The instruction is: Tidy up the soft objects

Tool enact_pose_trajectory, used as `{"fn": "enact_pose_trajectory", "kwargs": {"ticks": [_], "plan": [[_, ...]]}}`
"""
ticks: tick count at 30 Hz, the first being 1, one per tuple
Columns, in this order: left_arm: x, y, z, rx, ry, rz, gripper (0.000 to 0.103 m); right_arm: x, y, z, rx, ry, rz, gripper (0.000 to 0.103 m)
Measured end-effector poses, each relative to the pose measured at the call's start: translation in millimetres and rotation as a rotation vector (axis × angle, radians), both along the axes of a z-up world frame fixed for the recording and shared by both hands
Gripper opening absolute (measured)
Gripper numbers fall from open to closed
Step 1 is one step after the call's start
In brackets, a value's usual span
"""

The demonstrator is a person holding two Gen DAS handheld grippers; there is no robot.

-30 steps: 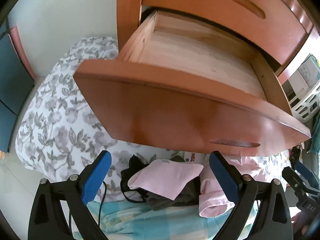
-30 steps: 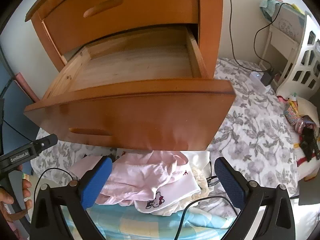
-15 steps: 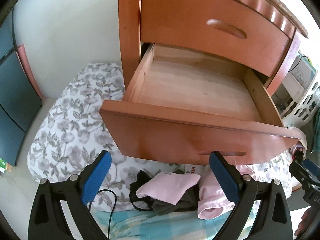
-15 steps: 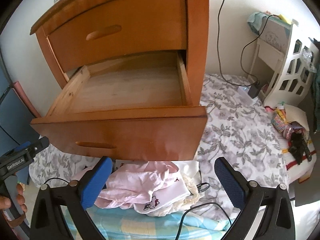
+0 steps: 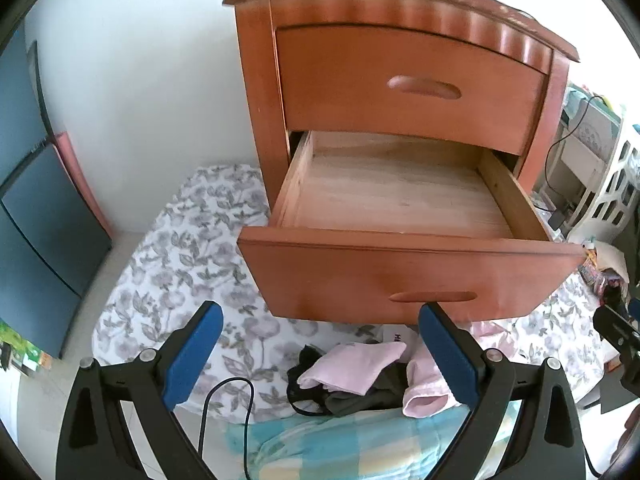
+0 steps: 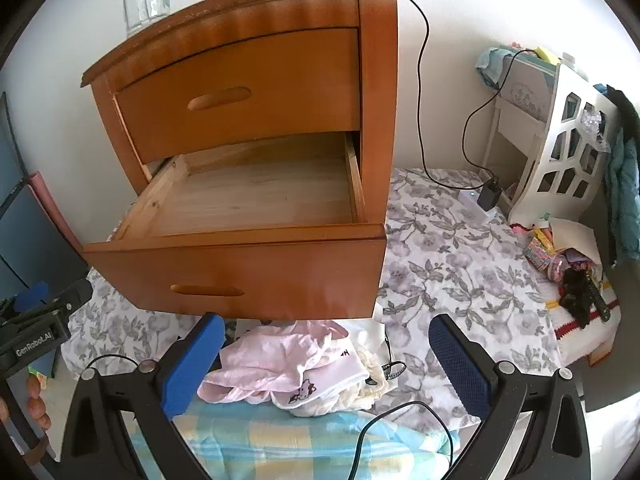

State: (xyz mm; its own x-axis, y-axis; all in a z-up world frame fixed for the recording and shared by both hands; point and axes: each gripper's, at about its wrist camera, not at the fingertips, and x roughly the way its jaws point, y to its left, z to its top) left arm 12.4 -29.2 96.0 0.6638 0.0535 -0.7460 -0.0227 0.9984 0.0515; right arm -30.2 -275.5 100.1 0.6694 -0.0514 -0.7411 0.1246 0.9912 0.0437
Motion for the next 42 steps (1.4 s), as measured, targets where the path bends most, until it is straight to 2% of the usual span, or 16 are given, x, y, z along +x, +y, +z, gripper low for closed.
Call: {"fn": "enact_pose_trajectory", "kwargs": {"ticks": [18,42], "plan": [[-33,-2,10,0.005,0.016,0.027,0.098,-25,16,11,-0.018,-0.030,0.024,0.103],[-34,2,6,-0.005,0.067,0.025,0.098,-28,23,6,-0.022,-0.015,0.032,0.103]]}}
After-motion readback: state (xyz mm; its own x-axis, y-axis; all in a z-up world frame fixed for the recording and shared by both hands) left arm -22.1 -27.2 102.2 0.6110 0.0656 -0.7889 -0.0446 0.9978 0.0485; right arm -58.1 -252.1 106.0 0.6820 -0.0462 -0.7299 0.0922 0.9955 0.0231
